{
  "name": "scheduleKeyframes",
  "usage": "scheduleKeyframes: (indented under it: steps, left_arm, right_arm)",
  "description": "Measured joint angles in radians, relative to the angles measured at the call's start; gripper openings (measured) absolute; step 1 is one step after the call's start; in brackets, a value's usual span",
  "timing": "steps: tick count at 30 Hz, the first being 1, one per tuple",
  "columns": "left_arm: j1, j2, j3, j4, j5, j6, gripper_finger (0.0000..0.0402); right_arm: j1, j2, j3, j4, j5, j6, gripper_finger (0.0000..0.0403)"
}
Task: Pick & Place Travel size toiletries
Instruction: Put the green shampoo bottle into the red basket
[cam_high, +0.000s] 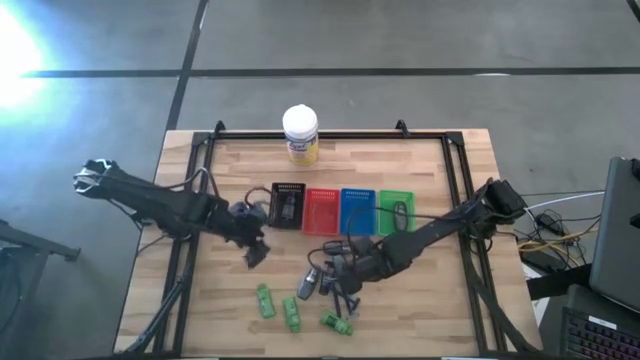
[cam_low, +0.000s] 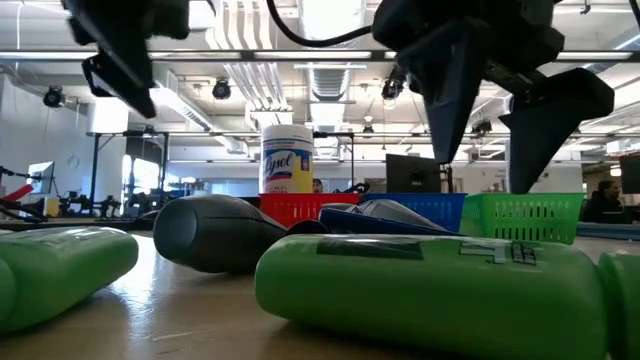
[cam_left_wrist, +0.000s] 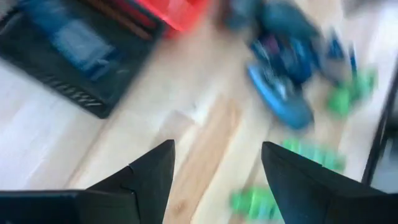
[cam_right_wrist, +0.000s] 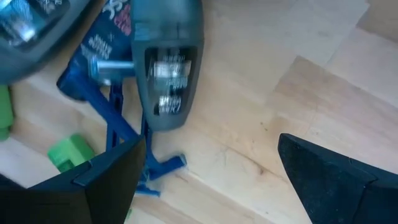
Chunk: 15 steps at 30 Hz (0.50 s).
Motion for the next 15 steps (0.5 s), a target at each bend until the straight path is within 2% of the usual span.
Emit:
scheduleKeyframes:
  steps: [6,11,15]
  left_arm:
    - [-0.091,0.000,-0.032,0.009,0.008,0.564,0.0241]
    - [-0.163,0.011,-0.078,0.023,0.033,0.746,0.0240]
    - [-0.242,0.075,-0.101,0.061,0.060,0.912,0.0240]
  right_arm:
    - [0.032,0.000,0.000,0.000,-0.003,-0.043,0.0363]
    - [0.053,0.000,0.000,0.000,0.000,-0.041,0.0364]
    - [0.073,0.000,0.000,0.000,-0.001,-0.028,0.0363]
